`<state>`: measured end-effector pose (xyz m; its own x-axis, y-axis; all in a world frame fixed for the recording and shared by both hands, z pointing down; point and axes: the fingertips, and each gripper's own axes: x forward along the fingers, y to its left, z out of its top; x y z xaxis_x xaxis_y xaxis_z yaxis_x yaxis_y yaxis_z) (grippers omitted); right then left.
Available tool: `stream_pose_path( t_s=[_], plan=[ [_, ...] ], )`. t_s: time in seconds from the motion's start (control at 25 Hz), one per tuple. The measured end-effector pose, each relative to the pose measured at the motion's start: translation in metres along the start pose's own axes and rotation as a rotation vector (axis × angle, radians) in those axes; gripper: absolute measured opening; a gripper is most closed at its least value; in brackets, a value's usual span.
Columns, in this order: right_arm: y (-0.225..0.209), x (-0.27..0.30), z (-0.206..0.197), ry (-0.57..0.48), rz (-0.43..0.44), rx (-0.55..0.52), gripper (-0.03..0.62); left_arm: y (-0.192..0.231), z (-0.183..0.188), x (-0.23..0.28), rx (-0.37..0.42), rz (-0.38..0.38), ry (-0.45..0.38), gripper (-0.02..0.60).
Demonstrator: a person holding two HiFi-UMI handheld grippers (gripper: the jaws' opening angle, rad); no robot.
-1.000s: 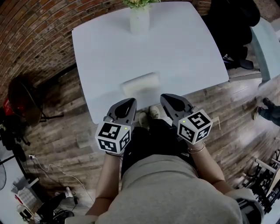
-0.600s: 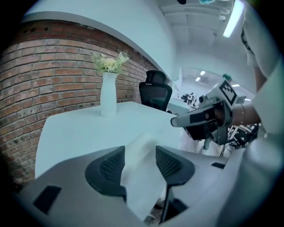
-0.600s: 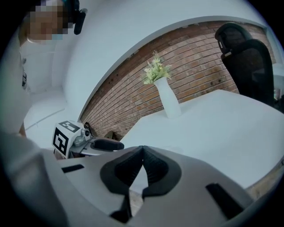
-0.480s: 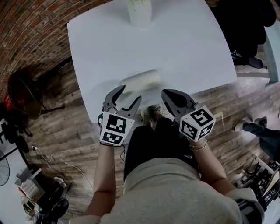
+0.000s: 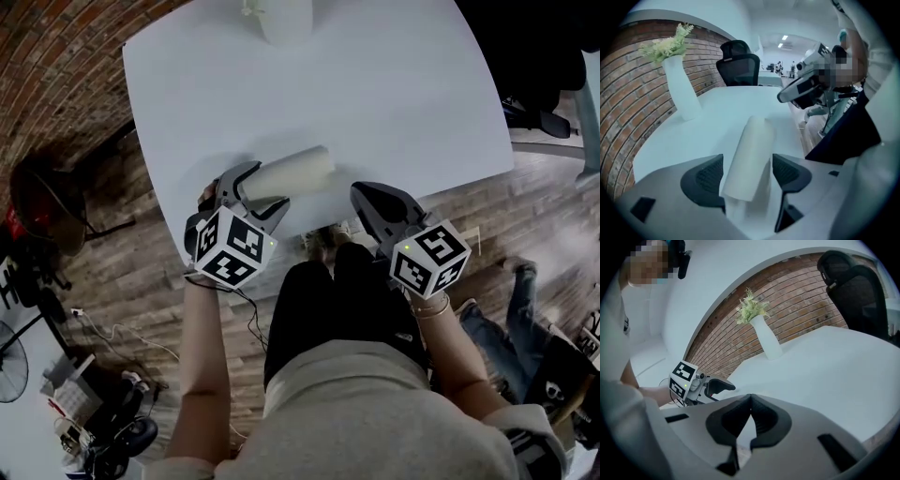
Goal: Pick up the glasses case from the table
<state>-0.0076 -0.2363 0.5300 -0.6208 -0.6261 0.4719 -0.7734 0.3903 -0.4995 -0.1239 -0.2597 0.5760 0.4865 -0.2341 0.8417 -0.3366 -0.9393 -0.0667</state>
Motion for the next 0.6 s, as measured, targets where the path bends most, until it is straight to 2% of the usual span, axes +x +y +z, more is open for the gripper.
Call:
stream_pose_path(
  t_s=[0.12, 0.2, 0.6],
  plan=[
    [-0.005, 0.004, -0.005, 0.016, 0.0, 0.02, -0.002, -0.003, -0.002, 0.011, 0.052, -0.069, 0.047, 0.305],
    [-0.006, 0.007, -0.006, 0.024, 0.003, 0.027, -0.002, -0.003, -0.004, 0.018, 0.073, -0.083, 0.079, 0.305],
    [-0.014, 0.015, -0.002, 0.05, 0.012, 0.033, -0.002, -0.005, -0.005, 0.027, 0.064, -0.175, 0.133, 0.302]
  ],
)
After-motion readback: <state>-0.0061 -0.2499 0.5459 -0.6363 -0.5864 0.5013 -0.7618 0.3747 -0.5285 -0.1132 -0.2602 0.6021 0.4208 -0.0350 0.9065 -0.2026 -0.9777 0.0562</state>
